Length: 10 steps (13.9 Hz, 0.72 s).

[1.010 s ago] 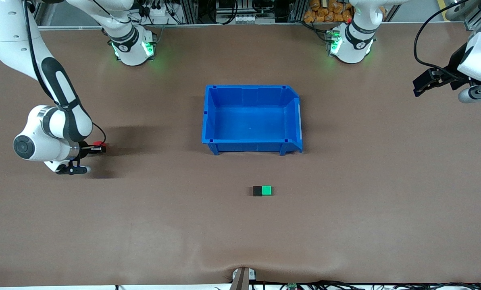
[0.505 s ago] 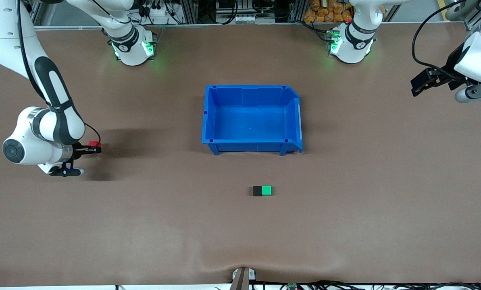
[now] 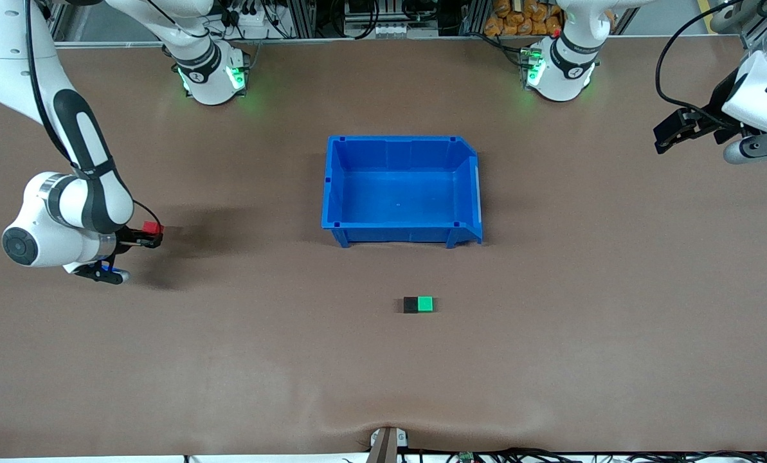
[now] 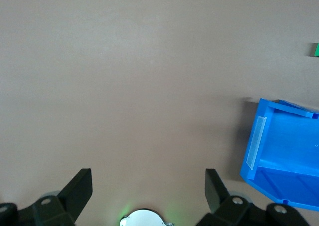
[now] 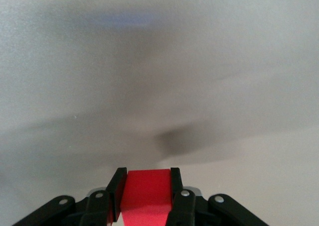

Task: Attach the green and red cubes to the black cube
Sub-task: 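Lift the red cube and carry it toward the black cube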

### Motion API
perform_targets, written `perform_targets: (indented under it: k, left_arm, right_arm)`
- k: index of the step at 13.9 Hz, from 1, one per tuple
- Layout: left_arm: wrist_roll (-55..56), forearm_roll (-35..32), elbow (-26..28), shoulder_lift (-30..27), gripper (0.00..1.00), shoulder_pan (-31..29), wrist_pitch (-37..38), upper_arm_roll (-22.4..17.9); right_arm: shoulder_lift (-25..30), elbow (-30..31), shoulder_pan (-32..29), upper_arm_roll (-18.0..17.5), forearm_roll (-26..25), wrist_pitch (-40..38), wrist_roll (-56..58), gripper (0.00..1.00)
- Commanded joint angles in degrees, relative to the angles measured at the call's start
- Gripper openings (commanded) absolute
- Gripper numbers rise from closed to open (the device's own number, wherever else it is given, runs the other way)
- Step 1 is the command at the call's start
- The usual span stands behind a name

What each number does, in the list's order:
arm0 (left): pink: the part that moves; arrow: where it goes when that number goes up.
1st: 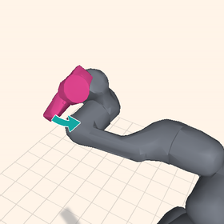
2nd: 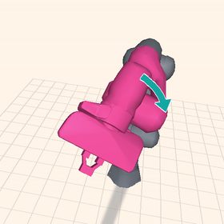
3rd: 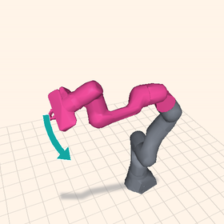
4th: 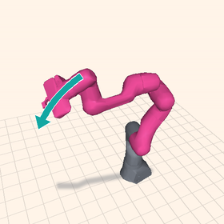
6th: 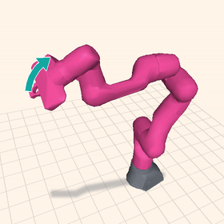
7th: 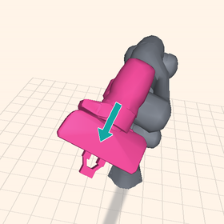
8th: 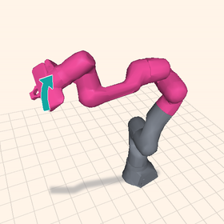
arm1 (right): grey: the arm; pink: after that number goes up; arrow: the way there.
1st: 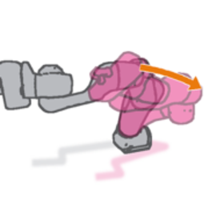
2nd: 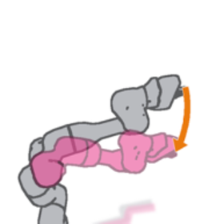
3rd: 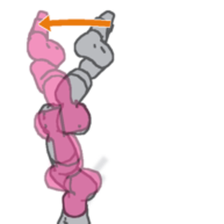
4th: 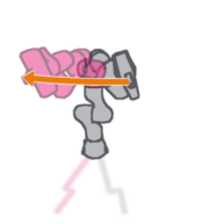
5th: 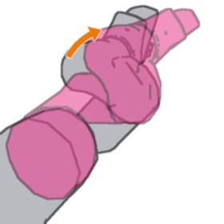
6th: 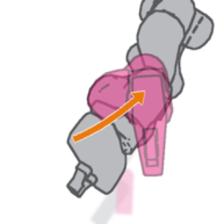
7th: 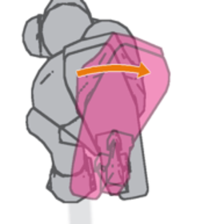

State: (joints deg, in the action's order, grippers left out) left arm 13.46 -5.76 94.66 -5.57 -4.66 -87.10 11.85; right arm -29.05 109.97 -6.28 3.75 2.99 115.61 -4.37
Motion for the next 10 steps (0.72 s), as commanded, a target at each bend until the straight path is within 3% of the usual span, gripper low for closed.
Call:
perform_targets:
  k: [1,10]
  left_arm:
    - [-1.15,1.19,-0.79,0.3,1.0,-0.53,0.0,0.19]
    - [-1.15,1.28,-0.71,0.3,1.0,-0.44,0.0,0.19]
  right_arm:
    - [-0.39,-1.6,0.83,-0.23,0.26,-2.05,-6.86,0.0]
    - [-0.31,-1.6,1.27,-3.04,0.35,-1.88,-24.98,0.0]
